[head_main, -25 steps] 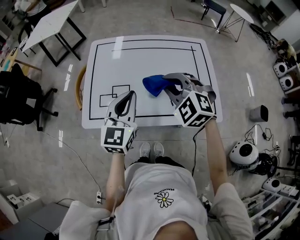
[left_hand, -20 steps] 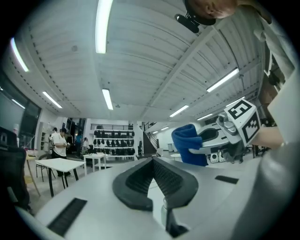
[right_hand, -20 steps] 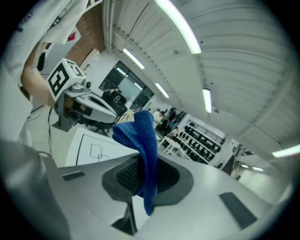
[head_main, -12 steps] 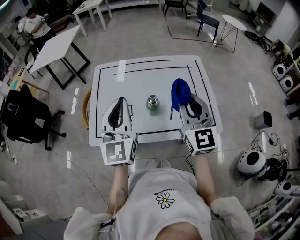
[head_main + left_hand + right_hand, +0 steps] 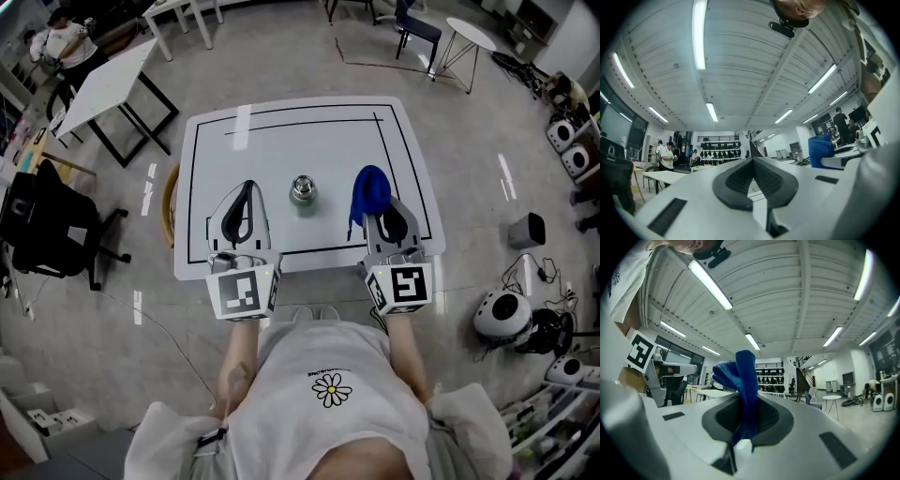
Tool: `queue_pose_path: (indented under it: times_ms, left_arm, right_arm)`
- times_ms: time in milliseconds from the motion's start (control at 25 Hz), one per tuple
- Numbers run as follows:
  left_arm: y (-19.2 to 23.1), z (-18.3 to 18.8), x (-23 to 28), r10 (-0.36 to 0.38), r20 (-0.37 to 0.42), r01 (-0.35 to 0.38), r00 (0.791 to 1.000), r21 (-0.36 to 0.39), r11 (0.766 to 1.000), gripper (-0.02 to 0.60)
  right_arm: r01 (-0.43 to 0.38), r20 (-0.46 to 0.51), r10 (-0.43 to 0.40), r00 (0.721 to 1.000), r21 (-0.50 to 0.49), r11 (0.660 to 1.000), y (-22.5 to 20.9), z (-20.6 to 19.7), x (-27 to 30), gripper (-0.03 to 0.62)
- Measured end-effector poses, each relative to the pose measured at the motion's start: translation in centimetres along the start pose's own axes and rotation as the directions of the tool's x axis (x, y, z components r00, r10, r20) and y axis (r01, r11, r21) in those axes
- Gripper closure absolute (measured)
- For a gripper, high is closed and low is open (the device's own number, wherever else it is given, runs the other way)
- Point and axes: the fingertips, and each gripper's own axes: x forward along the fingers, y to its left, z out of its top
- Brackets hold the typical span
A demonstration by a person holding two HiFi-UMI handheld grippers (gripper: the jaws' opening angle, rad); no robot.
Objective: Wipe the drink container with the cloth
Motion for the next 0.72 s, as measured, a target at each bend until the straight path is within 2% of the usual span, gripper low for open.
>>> queue_pose_path:
  times_ms: [240, 720]
  left_arm:
    - [-0.1, 0.0, -0.1, 0.0, -0.013, 0.0, 1.0, 0.027, 1.0, 0.583]
    - [0.0, -1.4, -0.9, 0.002, -0.047, -0.001, 0.999, 0.019, 1.0, 0.583]
  right_arm:
    - [-0.001, -0.001, 0.001, 1.0, 0.0, 1.0, -0.2, 0.1, -0.3, 0.551]
    - [-0.004, -0.023, 0.004, 1.0, -0.018, 1.0, 0.6, -0.9, -1.0, 0.551]
